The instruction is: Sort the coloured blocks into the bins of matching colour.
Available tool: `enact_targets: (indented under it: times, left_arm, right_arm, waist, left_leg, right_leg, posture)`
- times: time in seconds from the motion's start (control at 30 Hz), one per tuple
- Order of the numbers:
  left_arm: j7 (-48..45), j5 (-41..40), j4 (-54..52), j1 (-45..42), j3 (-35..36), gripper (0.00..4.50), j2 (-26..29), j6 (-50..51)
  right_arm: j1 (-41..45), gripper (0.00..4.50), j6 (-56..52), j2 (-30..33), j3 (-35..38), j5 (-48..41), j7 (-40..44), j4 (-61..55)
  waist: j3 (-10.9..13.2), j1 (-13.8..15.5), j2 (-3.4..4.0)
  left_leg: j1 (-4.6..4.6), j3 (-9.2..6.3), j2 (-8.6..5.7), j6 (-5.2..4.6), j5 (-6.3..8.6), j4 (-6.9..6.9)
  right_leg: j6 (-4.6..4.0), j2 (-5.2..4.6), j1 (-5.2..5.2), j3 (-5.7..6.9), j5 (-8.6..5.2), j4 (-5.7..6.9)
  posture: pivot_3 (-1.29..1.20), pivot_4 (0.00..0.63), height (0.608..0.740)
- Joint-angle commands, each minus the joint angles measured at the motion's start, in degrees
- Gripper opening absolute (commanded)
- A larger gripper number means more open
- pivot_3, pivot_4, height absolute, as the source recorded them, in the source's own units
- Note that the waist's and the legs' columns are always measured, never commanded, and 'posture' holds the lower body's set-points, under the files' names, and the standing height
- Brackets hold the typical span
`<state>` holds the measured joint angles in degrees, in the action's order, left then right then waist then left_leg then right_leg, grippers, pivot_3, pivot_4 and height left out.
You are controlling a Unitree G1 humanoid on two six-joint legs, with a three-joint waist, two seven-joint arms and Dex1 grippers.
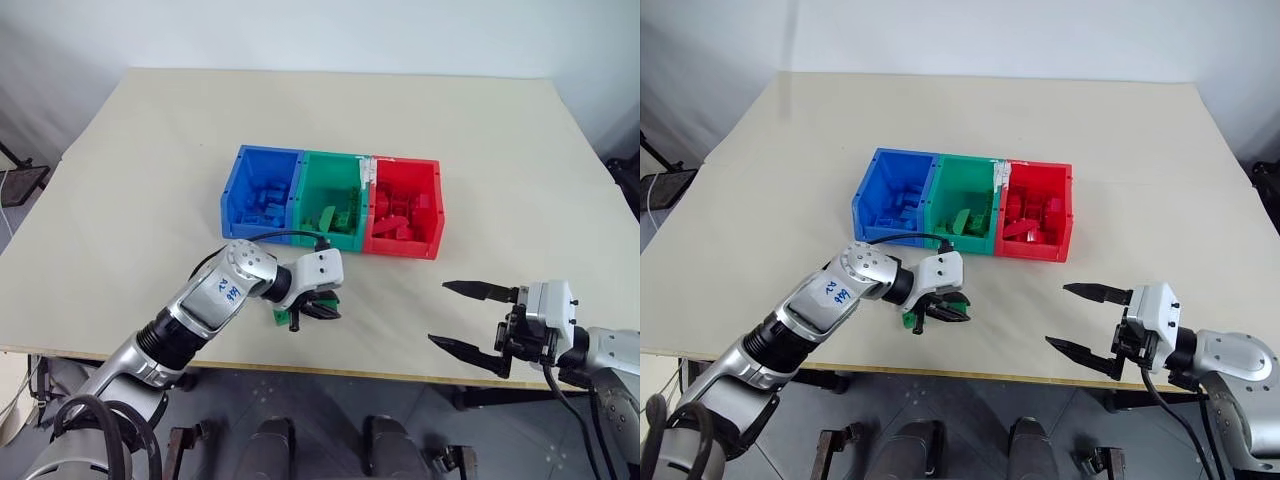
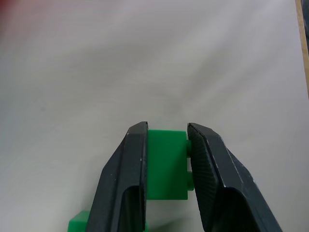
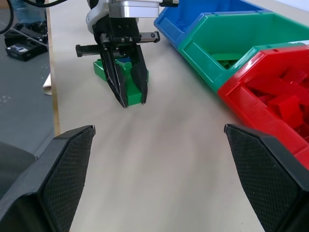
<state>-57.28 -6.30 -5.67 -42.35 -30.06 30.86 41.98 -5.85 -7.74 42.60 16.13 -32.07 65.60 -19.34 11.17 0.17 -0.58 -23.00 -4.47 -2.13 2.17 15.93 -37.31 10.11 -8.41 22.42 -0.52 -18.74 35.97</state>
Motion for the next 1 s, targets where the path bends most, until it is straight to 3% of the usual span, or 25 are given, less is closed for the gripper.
enact_targets:
  times: [0.03, 0.1, 0.37, 0.57, 0.73, 1.0]
  left_arm:
    - [0.76, -0.81, 0.79, 0.32, 2.66, 0.9, -1.62, -1.3]
    - [1.02, -1.66, 1.36, 0.3, 4.58, 0.9, -2.92, -3.99]
    - [7.89, -10.54, 6.93, -3.51, 23.22, 0.9, -11.84, -10.16]
    - [17.67, -5.74, 25.86, -12.63, 28.68, 0.9, -13.88, -23.88]
    - [13.12, -7.26, 39.14, -17.17, 30.18, 0.9, -16.15, -32.07]
    - [6.85, -8.49, 40.92, -15.52, 30.77, 3.47, -16.14, -35.23]
  right_arm:
    - [0.15, 4.5, 0.83, 0.6, 0.76, -0.19, 0.18, -0.13]
    - [-0.03, 4.5, 0.76, 0.43, 1.17, -0.41, -0.09, -0.05]
    - [-3.87, 4.5, -0.78, -4.56, 7.25, -4.7, -9.04, -4.57]
    - [-4.49, 4.5, 0.51, -9.12, 10.37, -4.08, -17.01, -5.94]
    - [-2.89, 4.5, 2.85, -10.12, 9.68, -1.37, -18.8, -4.14]
    - [-0.5, 4.5, 3.23, -9.06, 7.71, -0.76, -17.14, -2.41]
  waist:
    - [0.0, 0.1, 0.0]
    - [0.0, 0.25, 0.0]
    - [0.0, 1.18, -0.01]
    - [0.0, 1.22, -0.02]
    - [0.0, 1.18, -0.02]
    - [0.0, 0.77, -0.02]
  left_leg:
    - [-0.01, 0.0, -0.01, 0.0, 0.0, -0.02]
    - [-0.03, 0.0, -0.01, -0.01, 0.0, -0.05]
    - [-0.06, -0.03, -0.01, 0.01, -0.01, -0.1]
    - [-0.05, -0.02, -0.04, 0.02, -0.02, -0.16]
    - [-0.07, -0.01, -0.07, 0.01, -0.02, -0.12]
    - [-0.07, 0.0, -0.06, -0.01, -0.04, -0.06]
  right_leg:
    - [0.0, 0.0, 0.0, 0.0, 0.0, 0.0]
    - [0.01, 0.0, 0.0, 0.0, 0.01, 0.0]
    - [0.02, -0.01, 0.02, 0.02, 0.01, -0.01]
    - [0.05, -0.01, 0.01, 0.02, 0.03, 0.03]
    - [0.07, -0.02, 0.02, 0.02, 0.04, 0.04]
    - [0.08, -0.02, 0.05, 0.02, 0.04, 0.2]
  posture:
    - [0.0, 0.15, 0.74]
    - [0.0, 0.15, 0.74]
    - [0.0, 0.15, 0.74]
    - [0.0, 0.15, 0.74]
    - [0.0, 0.15, 0.74]
    - [0.0, 0.15, 0.74]
